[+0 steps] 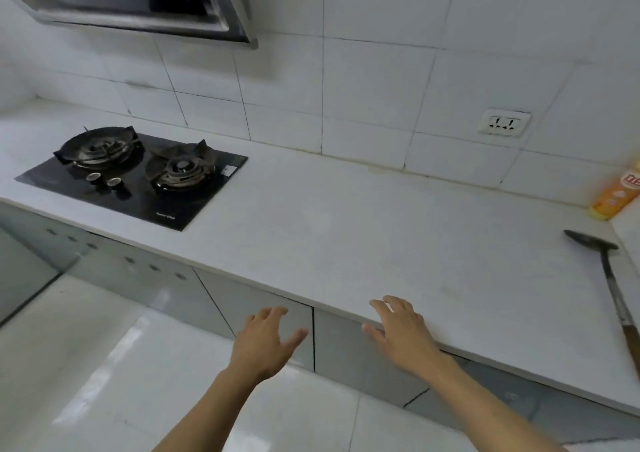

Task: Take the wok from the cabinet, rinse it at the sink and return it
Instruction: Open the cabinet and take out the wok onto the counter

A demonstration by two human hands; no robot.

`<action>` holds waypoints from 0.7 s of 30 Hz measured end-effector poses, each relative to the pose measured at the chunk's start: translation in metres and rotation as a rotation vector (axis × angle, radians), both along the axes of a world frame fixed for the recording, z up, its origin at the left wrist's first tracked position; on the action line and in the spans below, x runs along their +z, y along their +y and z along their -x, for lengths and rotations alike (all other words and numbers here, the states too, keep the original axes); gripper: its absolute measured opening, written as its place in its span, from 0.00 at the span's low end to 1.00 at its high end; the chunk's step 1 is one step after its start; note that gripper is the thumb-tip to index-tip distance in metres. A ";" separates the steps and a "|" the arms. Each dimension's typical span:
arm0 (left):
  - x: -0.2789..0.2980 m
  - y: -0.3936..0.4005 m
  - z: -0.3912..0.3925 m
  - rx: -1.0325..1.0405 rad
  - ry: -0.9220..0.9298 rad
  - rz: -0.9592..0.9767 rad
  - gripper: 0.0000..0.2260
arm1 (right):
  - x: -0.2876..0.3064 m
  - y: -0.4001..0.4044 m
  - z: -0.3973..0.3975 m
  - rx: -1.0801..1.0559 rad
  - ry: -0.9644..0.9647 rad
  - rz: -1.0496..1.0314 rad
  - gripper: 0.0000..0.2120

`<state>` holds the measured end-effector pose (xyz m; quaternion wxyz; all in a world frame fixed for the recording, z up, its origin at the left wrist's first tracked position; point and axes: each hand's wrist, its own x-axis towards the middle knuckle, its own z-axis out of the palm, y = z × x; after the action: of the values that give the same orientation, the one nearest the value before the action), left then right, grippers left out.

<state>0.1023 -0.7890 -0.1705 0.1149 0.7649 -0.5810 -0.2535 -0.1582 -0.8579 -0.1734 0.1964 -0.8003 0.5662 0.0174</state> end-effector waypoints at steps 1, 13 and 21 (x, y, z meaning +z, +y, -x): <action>-0.005 -0.006 -0.003 0.014 0.031 -0.012 0.30 | -0.004 -0.005 -0.005 0.002 0.000 -0.004 0.27; -0.070 -0.080 -0.032 0.710 1.242 -0.169 0.21 | -0.068 -0.055 -0.064 -0.037 -0.006 -0.030 0.27; -0.132 -0.117 -0.035 1.179 1.872 -0.162 0.35 | -0.112 -0.075 -0.077 -0.071 0.040 0.043 0.25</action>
<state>0.1369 -0.9060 -0.3029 0.5607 0.4330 0.2088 -0.6742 -0.0807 -0.9327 -0.2852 0.1681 -0.7834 0.5982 0.0144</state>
